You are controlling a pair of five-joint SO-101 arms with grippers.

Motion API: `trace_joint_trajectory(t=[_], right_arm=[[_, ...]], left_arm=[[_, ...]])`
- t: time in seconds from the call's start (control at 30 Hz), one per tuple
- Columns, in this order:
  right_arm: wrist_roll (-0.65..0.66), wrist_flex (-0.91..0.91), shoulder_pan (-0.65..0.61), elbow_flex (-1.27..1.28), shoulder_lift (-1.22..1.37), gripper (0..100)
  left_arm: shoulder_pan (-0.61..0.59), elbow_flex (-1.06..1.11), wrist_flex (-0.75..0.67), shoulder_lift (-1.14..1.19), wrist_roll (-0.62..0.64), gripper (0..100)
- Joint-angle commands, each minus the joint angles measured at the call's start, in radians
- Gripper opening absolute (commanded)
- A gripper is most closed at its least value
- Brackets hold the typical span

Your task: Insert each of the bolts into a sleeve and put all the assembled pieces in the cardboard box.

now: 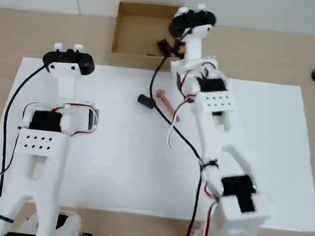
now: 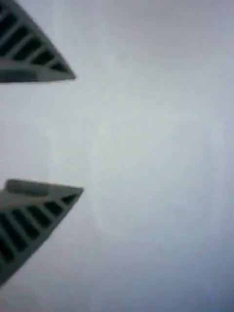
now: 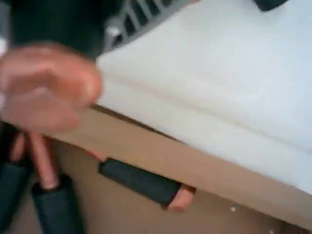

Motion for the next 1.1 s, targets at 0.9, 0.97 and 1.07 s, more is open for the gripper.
trace_joint_trajectory(t=[0.9, 0.97, 1.07], right_arm=[[0.063, -0.504, -0.044, -0.457, 0.498, 0.4], [0.089, -0.530, -0.044, -0.459, 0.526, 0.4], [0.110, -0.556, -0.044, -0.459, 0.567, 0.4]], left_arm=[[-0.009, 0.030, 0.000, -0.006, -0.008, 14], [-0.009, 0.036, 0.000, -0.006, -0.008, 14], [-0.009, 0.039, 0.000, -0.006, -0.008, 14]])
